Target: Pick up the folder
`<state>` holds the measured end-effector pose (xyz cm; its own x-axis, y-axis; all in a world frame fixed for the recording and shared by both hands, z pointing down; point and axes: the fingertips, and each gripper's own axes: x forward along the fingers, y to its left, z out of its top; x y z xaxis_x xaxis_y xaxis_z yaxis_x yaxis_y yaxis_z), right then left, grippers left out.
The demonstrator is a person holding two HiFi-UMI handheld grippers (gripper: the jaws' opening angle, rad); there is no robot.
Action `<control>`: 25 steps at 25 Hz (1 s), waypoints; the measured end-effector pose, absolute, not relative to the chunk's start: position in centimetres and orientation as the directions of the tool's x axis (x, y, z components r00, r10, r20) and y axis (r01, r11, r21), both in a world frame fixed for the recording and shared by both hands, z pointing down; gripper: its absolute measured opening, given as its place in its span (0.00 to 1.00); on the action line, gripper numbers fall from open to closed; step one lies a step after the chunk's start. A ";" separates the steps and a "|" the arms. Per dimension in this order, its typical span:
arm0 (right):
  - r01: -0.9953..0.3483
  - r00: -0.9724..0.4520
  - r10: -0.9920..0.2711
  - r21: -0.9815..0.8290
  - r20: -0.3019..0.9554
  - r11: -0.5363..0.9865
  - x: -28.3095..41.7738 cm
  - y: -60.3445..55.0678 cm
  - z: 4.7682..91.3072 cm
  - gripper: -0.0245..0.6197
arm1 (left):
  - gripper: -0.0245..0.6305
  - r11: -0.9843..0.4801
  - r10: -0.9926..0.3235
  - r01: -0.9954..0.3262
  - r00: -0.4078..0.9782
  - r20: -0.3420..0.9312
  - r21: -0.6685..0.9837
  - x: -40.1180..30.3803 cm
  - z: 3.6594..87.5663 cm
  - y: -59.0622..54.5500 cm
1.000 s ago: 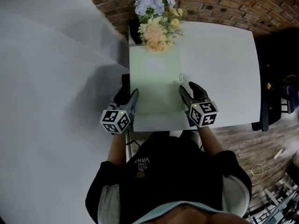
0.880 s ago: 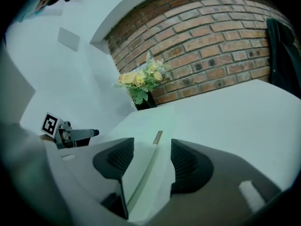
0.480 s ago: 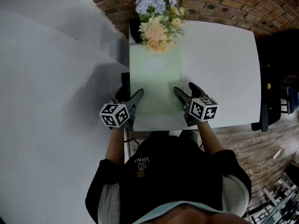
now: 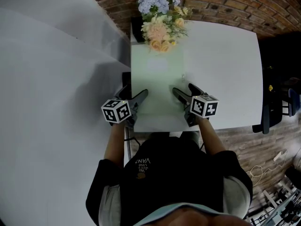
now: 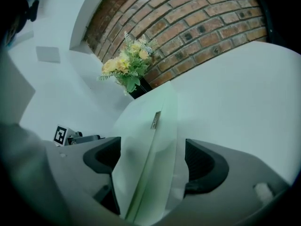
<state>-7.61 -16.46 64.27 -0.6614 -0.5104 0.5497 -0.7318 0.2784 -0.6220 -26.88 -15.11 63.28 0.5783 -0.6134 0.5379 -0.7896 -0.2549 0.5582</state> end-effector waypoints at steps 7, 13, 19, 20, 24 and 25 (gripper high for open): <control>-0.708 -0.692 -0.461 -0.647 0.556 0.283 -8.6 -16.4 65.2 0.68 | 0.72 -0.259 -0.573 -0.791 0.588 0.571 0.554 -26.2 64.4 -15.4; -0.682 -0.719 -0.431 -0.672 0.545 0.289 -9.5 -16.3 65.4 0.68 | 0.72 -0.246 -0.568 -0.788 0.589 0.574 0.565 -25.9 64.9 -15.5; -0.674 -0.727 -0.426 -0.677 0.538 0.296 -9.8 -16.2 65.4 0.67 | 0.71 -0.247 -0.550 -0.800 0.580 0.601 0.547 -25.7 65.3 -15.5; -0.674 -0.727 -0.427 -0.677 0.537 0.296 -9.8 -16.3 65.4 0.67 | 0.71 -0.247 -0.550 -0.803 0.577 0.603 0.543 -25.7 65.3 -15.5; -0.677 -0.725 -0.429 -0.673 0.539 0.299 -9.8 -16.3 65.4 0.67 | 0.71 -0.242 -0.550 -0.814 0.564 0.616 0.529 -25.6 65.4 -15.6; -0.679 -0.723 -0.430 -0.671 0.541 0.299 -9.8 -16.3 65.4 0.67 | 0.71 -0.239 -0.551 -0.816 0.560 0.619 0.526 -25.6 65.4 -15.6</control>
